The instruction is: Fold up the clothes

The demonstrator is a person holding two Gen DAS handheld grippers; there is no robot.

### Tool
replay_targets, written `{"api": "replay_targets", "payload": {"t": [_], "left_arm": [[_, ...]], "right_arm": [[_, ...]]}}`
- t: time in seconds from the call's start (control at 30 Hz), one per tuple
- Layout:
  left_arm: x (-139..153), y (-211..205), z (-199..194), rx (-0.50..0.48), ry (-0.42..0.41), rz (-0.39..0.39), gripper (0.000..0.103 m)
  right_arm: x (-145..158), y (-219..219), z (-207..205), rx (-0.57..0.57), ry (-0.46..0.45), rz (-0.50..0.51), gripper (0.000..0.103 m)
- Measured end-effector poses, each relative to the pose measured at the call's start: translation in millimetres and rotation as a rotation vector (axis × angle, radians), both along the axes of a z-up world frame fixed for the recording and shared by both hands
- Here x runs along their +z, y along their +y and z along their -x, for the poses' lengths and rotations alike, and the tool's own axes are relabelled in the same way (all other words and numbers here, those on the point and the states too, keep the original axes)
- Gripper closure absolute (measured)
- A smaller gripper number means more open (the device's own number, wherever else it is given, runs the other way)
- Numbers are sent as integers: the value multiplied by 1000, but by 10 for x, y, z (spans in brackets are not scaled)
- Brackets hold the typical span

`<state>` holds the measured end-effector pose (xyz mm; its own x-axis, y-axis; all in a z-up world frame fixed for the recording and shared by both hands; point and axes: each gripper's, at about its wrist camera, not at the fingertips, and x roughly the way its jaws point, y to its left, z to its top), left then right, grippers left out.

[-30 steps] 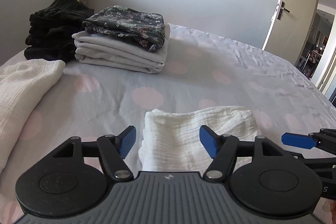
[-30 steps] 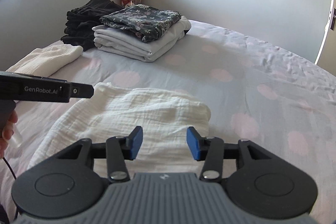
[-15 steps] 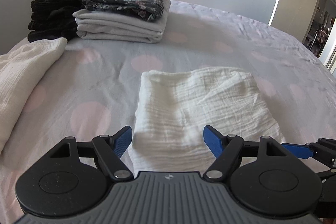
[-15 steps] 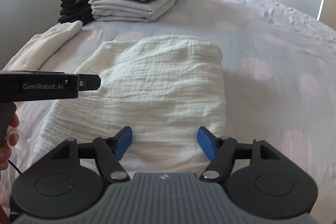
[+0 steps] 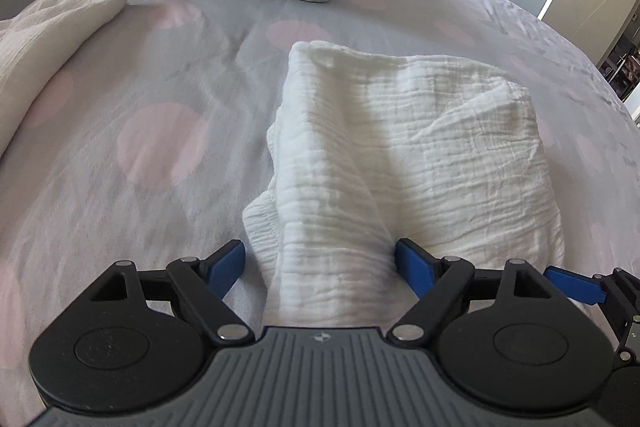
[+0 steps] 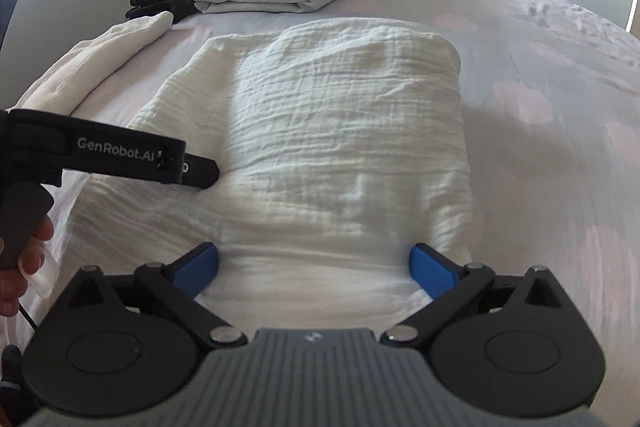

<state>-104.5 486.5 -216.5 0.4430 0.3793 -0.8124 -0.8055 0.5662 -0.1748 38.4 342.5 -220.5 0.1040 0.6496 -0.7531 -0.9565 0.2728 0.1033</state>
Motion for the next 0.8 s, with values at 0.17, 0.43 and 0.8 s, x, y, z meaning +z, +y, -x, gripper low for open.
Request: {"api": "replay_targets", "payload": {"t": [0.17,0.43,0.8], "left_arm": [[241,-34,81,9,-57,-113,10],[467,61,197,-39,-180,-164,10],[147,476,349,74,-202,57,10]], "right_arm": [[222,-147,32,10,-47,-57,0],[666,-309,-226,-89,-84,-180,2],[400,-230,-851,-202,55,-150,19]]}}
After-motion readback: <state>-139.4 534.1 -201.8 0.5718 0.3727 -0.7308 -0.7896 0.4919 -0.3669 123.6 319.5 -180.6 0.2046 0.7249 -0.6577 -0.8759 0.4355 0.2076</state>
